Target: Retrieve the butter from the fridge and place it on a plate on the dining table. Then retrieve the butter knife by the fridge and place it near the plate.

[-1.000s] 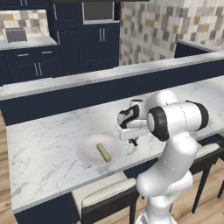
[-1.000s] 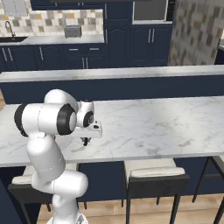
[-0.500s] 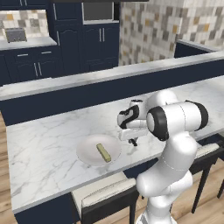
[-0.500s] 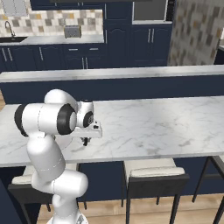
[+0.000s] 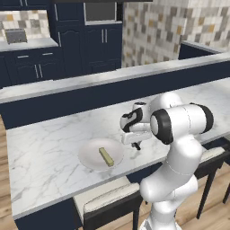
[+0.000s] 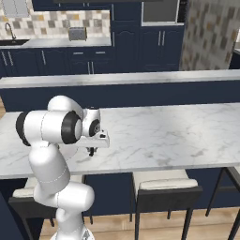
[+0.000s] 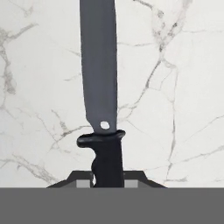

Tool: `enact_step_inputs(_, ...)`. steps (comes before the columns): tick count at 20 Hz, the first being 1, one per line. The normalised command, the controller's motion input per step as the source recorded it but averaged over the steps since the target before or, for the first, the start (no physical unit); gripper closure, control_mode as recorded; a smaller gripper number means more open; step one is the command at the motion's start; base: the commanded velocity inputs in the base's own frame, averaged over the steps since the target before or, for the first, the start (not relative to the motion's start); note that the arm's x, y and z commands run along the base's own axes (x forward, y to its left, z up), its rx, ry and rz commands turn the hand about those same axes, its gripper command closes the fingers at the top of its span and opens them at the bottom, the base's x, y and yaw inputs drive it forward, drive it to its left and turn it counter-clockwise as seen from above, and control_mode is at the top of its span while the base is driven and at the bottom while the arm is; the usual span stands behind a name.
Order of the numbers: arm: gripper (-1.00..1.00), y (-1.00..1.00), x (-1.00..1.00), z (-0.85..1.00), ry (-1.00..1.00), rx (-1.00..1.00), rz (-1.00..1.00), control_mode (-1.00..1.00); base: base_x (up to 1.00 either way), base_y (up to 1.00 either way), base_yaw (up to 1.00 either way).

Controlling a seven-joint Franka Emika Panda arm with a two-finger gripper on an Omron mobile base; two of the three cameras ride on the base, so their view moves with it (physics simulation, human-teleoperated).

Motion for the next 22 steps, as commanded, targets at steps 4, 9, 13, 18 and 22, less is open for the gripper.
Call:
enact_step_inputs(4, 1.00, 0.00, 0.00, 0.00, 0.00, 0.00, 0.00, 1.00, -0.01, 0.01, 0.00)
enact_step_inputs(9, 1.00, 0.00, 0.00, 0.00, 0.00, 0.00, 0.00, 1.00, 0.00, 0.00, 0.00)
enact_step_inputs(13, 1.00, 0.00, 0.00, 0.00, 0.00, 0.00, 0.00, 1.00, 0.00, 0.01, 0.00)
enact_step_inputs(18, -1.00, 0.00, 0.00, 0.00, 0.00, 0.00, 0.00, 1.00, 0.00, 0.00, 0.00)
enact_step_inputs(22, -1.00, 0.00, 0.00, 0.00, 0.00, 0.00, 0.00, 1.00, 0.00, 0.00, 0.00)
